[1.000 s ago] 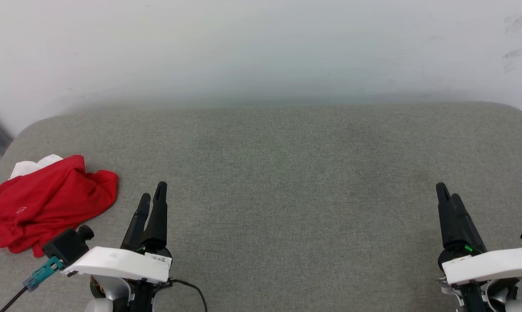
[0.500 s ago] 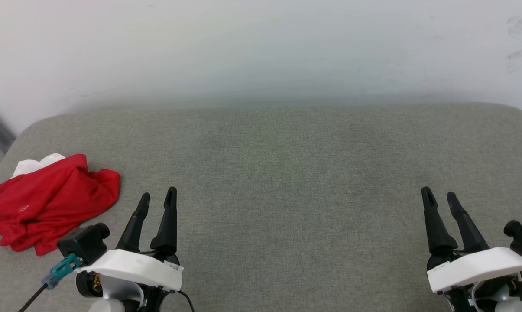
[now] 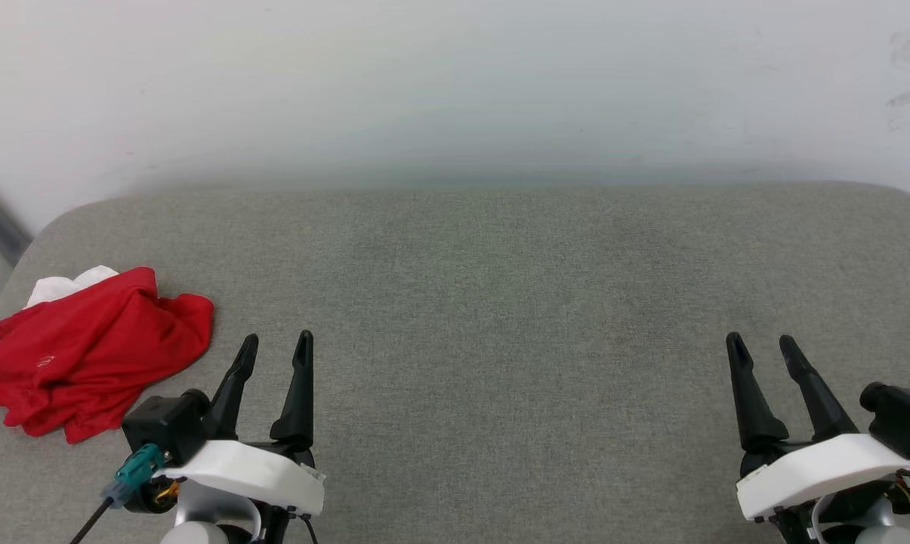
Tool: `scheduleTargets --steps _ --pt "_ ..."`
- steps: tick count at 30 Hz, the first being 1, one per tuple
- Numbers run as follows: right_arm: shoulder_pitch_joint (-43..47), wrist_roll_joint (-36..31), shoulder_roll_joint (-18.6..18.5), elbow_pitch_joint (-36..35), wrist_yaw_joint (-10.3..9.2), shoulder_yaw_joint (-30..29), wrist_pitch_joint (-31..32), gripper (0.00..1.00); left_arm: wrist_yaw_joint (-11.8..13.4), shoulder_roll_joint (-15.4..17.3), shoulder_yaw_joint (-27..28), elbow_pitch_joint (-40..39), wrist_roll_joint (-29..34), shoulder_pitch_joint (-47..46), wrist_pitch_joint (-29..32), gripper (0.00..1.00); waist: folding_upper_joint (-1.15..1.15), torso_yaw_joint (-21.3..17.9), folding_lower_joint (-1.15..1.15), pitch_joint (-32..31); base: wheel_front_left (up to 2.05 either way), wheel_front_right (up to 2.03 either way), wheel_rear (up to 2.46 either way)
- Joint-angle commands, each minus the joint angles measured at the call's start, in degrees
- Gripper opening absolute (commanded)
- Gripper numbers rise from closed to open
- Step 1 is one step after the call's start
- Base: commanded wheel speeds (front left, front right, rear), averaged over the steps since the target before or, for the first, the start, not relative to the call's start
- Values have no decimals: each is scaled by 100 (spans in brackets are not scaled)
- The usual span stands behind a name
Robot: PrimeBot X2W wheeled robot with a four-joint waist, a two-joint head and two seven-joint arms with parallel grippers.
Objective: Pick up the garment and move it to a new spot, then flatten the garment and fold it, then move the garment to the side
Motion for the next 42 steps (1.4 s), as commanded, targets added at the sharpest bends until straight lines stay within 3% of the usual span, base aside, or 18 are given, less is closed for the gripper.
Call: scheduleTargets --steps 1,21,42 --pt "20 -169 7 -94 12 -3 -2 100 24 39 -24 -57 144 -2 -52 100 0 2 0 0 0 0 0" --pt "156 -1057 12 -321 13 -14 28 100 137 29 -98 155 1014 23 -317 100 0 27 0 9 0 0 0" --pt "174 -1496 14 -363 8 -65 -155 100 -6 -96 -33 359 1710 -38 -542 100 0 93 0 54 0 0 0"
